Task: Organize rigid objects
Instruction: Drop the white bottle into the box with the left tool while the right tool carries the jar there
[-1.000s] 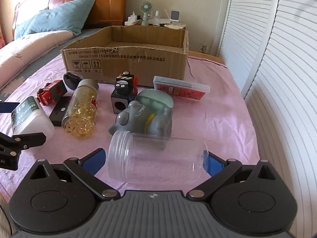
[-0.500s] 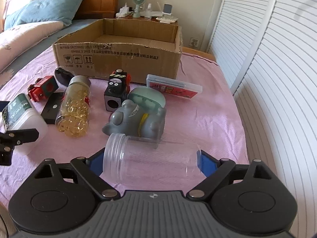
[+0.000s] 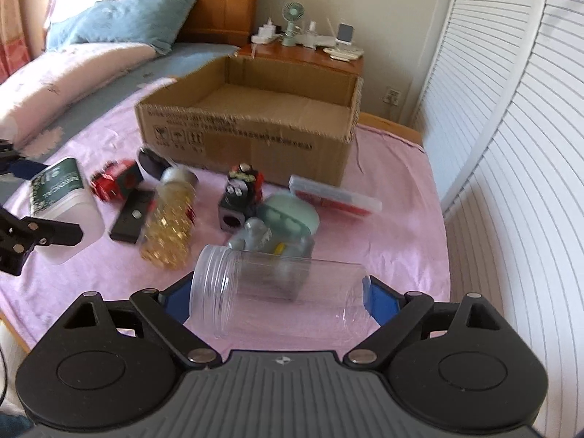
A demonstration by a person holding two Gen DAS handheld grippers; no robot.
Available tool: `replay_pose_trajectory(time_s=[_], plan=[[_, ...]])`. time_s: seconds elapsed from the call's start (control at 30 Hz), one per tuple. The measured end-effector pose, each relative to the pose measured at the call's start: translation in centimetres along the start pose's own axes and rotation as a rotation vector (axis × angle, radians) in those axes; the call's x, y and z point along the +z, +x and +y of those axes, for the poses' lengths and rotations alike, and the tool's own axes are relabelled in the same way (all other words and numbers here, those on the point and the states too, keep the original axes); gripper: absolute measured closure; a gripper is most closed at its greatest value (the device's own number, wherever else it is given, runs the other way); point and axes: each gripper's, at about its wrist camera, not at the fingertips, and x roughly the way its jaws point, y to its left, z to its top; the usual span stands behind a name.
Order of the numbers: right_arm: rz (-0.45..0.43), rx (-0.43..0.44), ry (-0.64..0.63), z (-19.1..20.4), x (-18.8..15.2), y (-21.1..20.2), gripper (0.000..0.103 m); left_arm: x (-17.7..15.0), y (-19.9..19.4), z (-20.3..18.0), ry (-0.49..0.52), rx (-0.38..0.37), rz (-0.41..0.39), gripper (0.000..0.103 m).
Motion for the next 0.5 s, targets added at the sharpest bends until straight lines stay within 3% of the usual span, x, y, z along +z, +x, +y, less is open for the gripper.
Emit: replay_pose_trajectory(time_s=[0.27, 0.5], plan=[[-0.091, 0.082, 0.026, -1.8, 4.5, -1.7, 0.008, 6.6, -0.7, 1.0, 0.055, -0.001, -0.054, 0.020], [-0.153, 0.087, 0.038, -3.0, 8.8, -0.7, 0.008, 13.1, 3.3, 2.8, 0.048, 0.027, -0.086, 0.020]])
